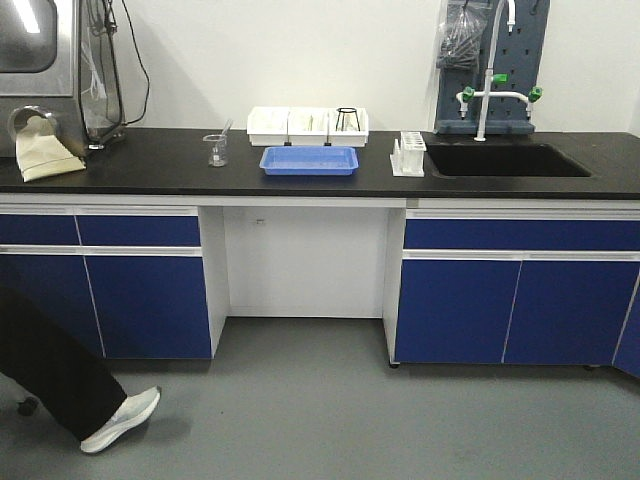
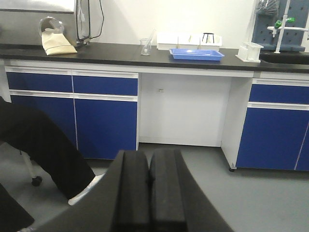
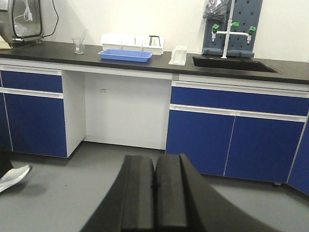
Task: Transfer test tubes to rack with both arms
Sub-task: 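Drive the base forward up to the bench with the beaker and rack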
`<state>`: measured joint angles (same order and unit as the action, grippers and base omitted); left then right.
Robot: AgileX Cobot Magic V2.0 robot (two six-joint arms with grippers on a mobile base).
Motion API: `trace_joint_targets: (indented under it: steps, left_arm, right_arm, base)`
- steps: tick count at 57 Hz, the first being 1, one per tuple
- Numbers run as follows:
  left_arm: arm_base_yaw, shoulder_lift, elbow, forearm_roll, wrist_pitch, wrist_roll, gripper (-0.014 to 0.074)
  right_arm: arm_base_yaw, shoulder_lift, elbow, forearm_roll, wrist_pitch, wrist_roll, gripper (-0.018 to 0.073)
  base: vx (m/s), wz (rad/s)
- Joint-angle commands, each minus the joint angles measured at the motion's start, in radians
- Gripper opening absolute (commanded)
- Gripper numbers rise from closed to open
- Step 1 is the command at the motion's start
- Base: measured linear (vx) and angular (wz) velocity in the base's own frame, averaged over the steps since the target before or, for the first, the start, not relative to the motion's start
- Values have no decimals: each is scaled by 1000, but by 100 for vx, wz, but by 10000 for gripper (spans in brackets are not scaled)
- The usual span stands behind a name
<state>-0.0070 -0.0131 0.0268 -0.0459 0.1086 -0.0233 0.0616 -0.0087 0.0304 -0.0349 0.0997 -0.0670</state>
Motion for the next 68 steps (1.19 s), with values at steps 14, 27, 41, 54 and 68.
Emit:
trace_joint_targets:
  steps: [14,27,41,54,68]
  left_arm:
    - [-1,-2,-31,-9,-80,-10,-4]
    - [-1,-2,-31,-9,-80,-10,-4]
    - [-1,-2,-31,-9,-80,-10,-4]
    - [-1,-2,-31,-9,-80,-10,-4]
    - [-1,-2,-31,-9,-80,-10,-4]
  right_arm:
    - [-2,-13,14,-5,-81,-4,-8]
    - [-2,-13,14,-5,-81,-4,-8]
    - [-2,-13,14,-5,-81,-4,-8]
    - [-2,-13,14,-5,-81,-4,-8]
    - [-2,-13,14,-5,-81,-4,-8]
  base:
    - [0,-1]
    - [0,-1]
    - [0,0]
    - [3,-1]
    - [9,0]
